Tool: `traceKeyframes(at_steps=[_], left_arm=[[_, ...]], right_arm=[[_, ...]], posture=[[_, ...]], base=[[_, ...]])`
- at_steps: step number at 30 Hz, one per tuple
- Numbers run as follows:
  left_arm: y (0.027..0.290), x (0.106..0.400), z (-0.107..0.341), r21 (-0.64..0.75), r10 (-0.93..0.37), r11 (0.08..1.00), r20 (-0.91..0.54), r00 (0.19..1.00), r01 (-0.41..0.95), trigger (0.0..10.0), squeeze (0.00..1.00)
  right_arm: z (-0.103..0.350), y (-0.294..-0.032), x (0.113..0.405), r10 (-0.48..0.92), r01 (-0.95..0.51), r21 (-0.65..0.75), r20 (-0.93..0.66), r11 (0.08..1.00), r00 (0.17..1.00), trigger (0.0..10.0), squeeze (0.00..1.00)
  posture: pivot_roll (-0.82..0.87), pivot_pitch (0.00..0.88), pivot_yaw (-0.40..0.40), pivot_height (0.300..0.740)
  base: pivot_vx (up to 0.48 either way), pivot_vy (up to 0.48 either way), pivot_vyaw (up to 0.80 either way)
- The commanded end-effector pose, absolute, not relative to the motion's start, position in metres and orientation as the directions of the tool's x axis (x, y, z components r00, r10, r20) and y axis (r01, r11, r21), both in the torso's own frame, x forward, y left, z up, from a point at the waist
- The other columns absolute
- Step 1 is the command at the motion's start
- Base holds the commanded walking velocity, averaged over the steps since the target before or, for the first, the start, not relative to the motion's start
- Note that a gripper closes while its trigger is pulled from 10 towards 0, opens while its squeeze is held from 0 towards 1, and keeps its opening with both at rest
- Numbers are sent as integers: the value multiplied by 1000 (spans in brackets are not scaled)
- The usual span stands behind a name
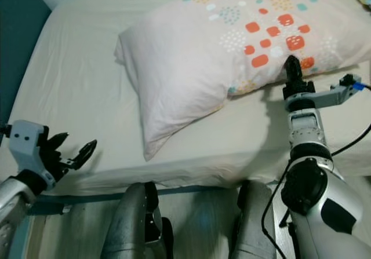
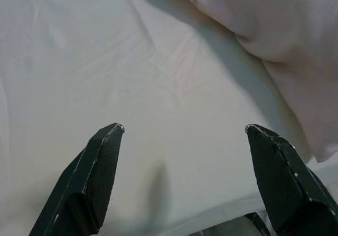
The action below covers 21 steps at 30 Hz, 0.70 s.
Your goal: Clean up the room
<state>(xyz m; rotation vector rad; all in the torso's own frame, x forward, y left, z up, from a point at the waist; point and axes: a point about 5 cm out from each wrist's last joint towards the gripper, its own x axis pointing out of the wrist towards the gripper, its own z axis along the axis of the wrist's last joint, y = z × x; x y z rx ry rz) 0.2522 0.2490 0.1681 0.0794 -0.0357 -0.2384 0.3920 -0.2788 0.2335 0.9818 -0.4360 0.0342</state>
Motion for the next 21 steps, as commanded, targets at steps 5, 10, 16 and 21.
traceKeyframes(at_steps=[5,10,16,21], left_arm=[[249,243,176,91,-245,965,-2,970,244,10000,0],[244,244,184,84,-260,962,9,965,259,10000,0],[239,242,188,73,-266,962,4,964,265,10000,0],[236,240,189,70,-275,959,-7,961,275,10000,0]], right_arm=[[257,-267,398,-119,-374,791,483,484,868,10000,0],[259,-226,411,17,-381,812,417,442,909,10000,0],[257,-191,418,133,-394,802,376,448,917,10000,0],[248,-176,422,158,-287,805,239,519,958,10000,0]], posture=[[215,499,124,552],[211,508,123,552],[211,509,123,552],[205,508,122,552]], base=[[0,0,0],[0,0,0],[0,0,0],[0,0,0]])
